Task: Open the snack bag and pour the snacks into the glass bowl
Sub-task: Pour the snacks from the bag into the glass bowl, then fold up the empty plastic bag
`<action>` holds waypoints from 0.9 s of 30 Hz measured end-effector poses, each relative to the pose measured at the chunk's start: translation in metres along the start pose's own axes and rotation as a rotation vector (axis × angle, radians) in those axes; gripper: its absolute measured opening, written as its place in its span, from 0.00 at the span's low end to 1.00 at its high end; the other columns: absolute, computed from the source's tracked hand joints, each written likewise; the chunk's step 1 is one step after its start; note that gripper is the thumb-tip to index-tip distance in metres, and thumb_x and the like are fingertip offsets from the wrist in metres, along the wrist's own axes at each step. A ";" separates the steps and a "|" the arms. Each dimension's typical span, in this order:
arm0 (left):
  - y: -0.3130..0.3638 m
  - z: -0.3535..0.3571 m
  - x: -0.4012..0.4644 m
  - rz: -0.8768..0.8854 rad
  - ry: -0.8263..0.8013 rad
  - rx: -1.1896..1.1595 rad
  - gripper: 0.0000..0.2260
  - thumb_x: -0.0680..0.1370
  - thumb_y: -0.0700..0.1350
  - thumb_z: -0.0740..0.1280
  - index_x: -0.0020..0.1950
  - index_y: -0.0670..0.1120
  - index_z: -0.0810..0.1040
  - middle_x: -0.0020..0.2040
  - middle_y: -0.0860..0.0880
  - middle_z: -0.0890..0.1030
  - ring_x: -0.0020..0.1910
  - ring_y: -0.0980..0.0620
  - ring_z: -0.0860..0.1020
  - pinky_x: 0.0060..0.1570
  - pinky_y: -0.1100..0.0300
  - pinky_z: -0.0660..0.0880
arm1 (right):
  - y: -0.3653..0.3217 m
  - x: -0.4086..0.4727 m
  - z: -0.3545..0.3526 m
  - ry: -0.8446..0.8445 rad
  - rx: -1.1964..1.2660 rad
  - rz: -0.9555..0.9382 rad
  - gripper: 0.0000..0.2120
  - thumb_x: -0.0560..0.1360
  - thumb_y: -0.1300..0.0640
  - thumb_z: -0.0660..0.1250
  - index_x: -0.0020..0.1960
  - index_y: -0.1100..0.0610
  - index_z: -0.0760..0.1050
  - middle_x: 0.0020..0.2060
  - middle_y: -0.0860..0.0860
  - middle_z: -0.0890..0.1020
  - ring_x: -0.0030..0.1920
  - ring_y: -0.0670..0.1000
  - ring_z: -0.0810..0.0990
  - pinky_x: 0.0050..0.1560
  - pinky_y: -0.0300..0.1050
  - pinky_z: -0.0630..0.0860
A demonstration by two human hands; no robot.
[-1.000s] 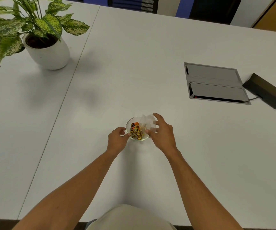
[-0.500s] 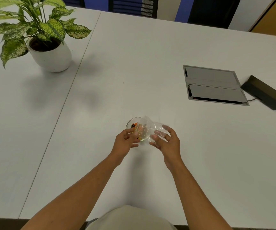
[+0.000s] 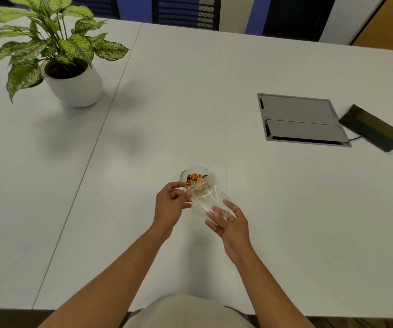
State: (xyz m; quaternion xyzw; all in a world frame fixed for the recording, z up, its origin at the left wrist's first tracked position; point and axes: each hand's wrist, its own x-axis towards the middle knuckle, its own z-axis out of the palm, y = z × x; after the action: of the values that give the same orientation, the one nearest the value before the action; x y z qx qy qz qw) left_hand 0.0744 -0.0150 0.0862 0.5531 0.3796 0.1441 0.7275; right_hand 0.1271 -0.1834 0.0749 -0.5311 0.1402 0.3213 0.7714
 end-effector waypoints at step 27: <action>0.012 -0.015 -0.009 0.016 -0.167 0.278 0.05 0.75 0.48 0.73 0.41 0.48 0.84 0.32 0.52 0.84 0.32 0.55 0.83 0.31 0.64 0.78 | -0.007 -0.013 -0.010 -0.174 -0.399 -0.063 0.09 0.80 0.56 0.65 0.56 0.59 0.80 0.48 0.52 0.88 0.48 0.57 0.87 0.42 0.46 0.84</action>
State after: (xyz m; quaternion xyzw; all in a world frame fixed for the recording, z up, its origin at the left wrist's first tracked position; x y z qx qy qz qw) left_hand 0.0599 -0.0060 0.0994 0.6616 0.3298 0.0493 0.6717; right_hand 0.1230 -0.1992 0.0833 -0.6476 -0.0100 0.3631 0.6698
